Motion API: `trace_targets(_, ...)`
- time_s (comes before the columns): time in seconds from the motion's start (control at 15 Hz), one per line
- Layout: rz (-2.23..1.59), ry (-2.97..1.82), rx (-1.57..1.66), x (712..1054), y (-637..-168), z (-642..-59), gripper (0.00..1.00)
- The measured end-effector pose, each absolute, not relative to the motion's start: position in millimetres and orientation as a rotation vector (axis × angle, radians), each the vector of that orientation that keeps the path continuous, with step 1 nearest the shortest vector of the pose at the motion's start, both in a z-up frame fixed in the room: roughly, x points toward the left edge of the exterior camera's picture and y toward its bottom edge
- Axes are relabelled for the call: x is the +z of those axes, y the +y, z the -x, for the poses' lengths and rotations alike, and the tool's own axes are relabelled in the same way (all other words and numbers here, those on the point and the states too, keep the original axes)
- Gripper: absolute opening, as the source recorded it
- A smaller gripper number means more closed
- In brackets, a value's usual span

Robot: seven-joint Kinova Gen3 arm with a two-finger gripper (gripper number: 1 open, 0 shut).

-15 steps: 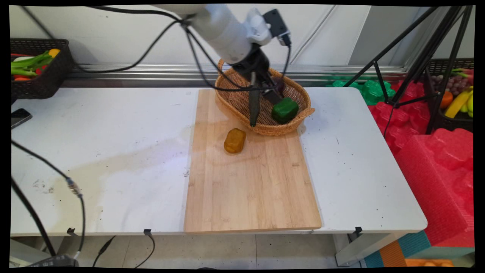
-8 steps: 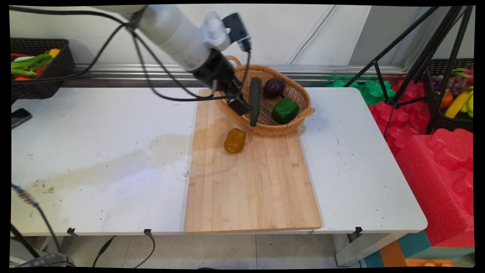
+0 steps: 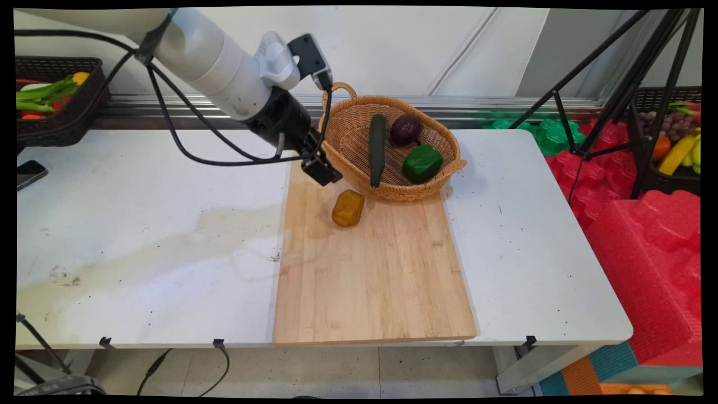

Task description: Pick up the potato from the cutting board

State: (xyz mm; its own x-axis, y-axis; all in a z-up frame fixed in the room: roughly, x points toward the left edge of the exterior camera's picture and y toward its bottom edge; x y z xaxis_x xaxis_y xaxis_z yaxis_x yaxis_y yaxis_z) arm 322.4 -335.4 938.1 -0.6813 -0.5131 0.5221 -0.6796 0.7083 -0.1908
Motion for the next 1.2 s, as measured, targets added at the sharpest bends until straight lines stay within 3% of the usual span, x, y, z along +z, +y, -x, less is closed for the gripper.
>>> trace_targets(0.33,-0.970,-2.467,0.500,920.5,-343.1,-311.9,1.00)
trace_targets(1.2,-1.150,-2.460,0.411,834.3,-383.5,-281.0,1.00)
